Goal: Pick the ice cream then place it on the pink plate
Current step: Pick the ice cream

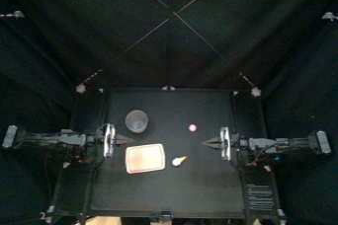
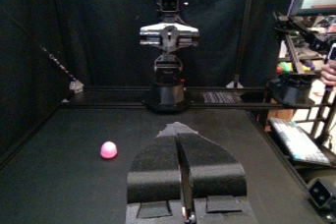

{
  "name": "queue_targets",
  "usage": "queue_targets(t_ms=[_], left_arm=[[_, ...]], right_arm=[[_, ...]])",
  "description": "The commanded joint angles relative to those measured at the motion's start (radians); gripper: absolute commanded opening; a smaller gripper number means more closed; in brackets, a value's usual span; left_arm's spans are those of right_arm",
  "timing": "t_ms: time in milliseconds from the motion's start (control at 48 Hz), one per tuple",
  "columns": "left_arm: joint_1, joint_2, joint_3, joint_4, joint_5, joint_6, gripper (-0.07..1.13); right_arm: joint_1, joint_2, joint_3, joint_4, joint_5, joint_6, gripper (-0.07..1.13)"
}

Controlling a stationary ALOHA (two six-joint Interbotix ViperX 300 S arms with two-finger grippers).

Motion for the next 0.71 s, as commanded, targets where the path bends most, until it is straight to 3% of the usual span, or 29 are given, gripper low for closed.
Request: queue_targets(t_ms=[21, 188, 417, 708], left_arm=[[0.028, 0.002, -0.015, -0.003, -0.008, 0.0, -0.07], [0.025, 0.0, -0.014, -0.003, -0.008, 0.0, -0.02], [0.023, -0.002, -0.014, -0.002, -0.008, 0.0, -0.02], [0.021, -0.003, -0.011, -0.003, -0.008, 0.0, -0.02]], right_arm=[[-0.005, 0.041, 0.003, 0.0, 0.002, 0.003, 0.0], [0.005, 0.147, -0.002, 0.005, 0.032, 0.031, 0.06], [0.121, 0.38, -0.074, 0.006, 0.087, 0.051, 0.2], [0.117, 0.592, -0.167, 0.009, 0.106, 0.049, 0.78]])
